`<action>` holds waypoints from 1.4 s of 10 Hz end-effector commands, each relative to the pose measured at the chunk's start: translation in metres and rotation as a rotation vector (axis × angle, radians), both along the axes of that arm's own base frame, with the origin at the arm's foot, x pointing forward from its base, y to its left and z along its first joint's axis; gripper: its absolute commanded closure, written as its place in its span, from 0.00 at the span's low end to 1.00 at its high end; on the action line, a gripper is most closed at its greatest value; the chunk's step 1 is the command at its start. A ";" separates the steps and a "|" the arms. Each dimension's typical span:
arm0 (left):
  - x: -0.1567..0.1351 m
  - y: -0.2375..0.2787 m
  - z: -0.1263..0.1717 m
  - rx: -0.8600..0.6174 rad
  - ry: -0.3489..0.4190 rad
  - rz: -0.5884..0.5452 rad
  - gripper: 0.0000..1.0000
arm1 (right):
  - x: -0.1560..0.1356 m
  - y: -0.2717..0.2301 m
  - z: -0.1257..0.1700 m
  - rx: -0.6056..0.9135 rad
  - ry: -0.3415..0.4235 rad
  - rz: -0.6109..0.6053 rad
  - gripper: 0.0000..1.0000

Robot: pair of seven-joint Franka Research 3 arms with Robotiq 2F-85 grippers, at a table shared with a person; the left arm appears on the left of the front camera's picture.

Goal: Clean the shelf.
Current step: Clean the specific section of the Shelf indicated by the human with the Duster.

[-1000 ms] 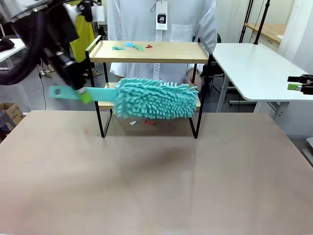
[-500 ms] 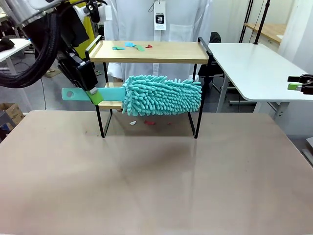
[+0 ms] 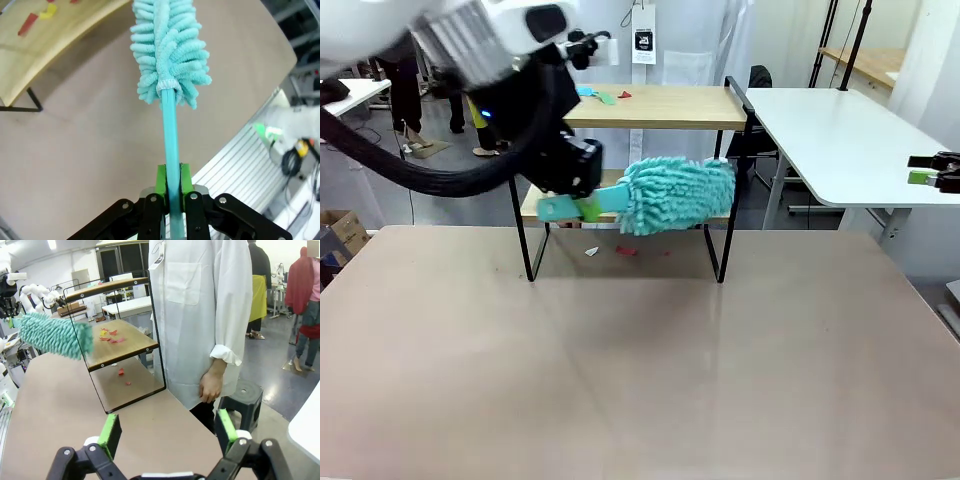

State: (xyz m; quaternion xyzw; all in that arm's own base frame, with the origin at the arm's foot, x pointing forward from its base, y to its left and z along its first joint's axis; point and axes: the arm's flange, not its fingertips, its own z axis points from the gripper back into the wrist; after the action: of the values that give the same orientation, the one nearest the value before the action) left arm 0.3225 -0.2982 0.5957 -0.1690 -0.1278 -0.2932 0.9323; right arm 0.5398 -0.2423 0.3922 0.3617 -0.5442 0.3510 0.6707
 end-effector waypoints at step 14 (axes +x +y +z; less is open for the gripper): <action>0.053 -0.119 -0.090 -0.093 -0.028 0.337 0.87 | 0.001 0.001 0.002 -0.006 -0.003 -0.005 0.00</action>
State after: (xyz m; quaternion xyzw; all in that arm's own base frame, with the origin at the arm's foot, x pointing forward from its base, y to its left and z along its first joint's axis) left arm 0.3725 -0.4050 0.4984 -0.1891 -0.1958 -0.1473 0.9509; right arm 0.5398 -0.2423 0.3922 0.3617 -0.5442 0.3510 0.6707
